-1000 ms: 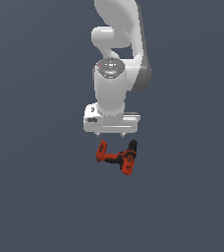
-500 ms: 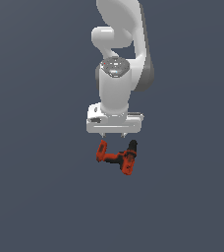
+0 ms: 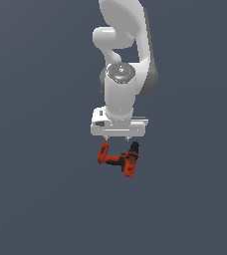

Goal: Pick up the object and move it to a goal position.

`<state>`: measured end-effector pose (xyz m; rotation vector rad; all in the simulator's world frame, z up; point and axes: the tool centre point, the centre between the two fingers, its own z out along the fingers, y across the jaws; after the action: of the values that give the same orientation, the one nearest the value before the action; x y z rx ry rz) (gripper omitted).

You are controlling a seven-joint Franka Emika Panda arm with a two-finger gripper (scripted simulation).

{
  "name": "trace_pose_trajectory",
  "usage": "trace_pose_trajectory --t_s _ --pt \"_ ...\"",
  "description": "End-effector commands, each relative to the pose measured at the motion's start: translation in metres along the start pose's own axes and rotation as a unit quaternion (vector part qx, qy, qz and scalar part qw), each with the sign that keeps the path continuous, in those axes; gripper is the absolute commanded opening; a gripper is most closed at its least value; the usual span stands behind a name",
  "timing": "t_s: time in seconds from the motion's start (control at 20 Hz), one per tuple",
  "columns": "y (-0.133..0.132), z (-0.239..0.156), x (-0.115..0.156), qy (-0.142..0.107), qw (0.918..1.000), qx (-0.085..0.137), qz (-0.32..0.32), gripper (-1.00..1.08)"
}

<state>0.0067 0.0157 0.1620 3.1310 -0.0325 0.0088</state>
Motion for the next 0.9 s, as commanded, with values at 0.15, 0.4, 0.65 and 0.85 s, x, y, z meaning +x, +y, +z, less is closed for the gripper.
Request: trace_pose_trajectory --t_s 0.15,0.4,0.65,0.85 --pt "-0.015 0.017 -0.001 -0.008 0.9996 -0.001 0.029 0.68" --pt "-0.035 0.040 -0.004 -0.018 0.9975 -0.005 0.068 0.68" --pt "-0.058 0.066 -0.008 -0.028 0.9932 -0.011 0.112 0.68" --pt "-0.071 0.082 -0.012 -0.034 0.9894 -0.016 0.140 0.68"
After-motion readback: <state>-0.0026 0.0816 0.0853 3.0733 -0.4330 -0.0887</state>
